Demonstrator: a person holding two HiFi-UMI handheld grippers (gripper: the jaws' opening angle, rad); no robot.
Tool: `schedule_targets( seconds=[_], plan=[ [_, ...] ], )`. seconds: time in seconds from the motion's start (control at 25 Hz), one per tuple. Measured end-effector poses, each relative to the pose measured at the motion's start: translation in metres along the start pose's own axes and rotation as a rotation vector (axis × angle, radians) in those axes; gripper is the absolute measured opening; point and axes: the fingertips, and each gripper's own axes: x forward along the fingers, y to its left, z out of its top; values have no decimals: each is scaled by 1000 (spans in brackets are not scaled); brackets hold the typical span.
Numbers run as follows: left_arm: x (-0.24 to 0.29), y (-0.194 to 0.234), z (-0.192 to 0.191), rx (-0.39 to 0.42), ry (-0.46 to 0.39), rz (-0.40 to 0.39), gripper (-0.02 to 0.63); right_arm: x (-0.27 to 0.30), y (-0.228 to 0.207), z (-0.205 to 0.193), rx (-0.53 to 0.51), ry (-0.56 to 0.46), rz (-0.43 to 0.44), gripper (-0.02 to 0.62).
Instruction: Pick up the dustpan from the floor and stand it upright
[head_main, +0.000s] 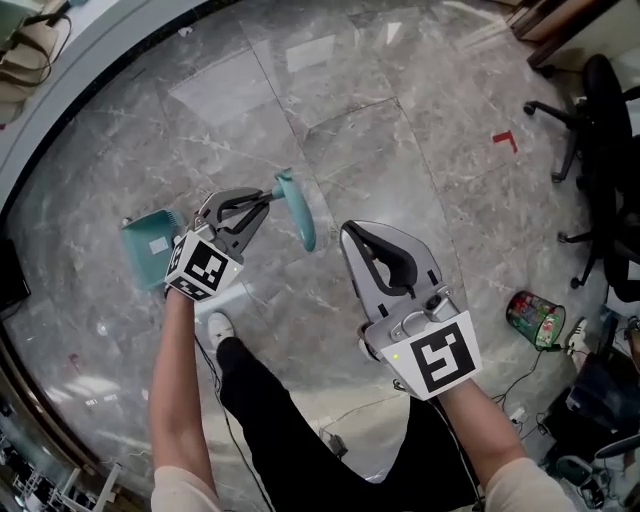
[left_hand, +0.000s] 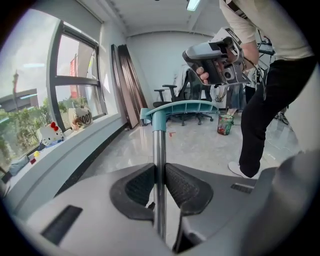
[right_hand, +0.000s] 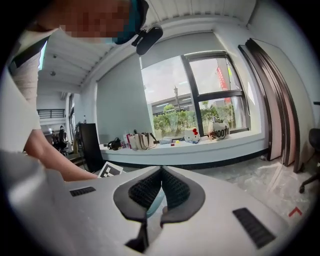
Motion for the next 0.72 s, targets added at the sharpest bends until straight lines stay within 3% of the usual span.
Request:
schedule_targets(
  seconds=[0.28, 0.48, 0.72],
  plan=[
    [-117, 19, 2, -12, -209, -40, 80, 18, 124, 23, 17, 31, -63, 18],
    [-183, 24, -17, 11, -261, -104, 80, 50, 213, 30, 41, 52, -86, 18],
    [-251, 32, -37, 3, -332, -51, 80, 72, 272, 39, 34, 57, -118, 18]
  ],
)
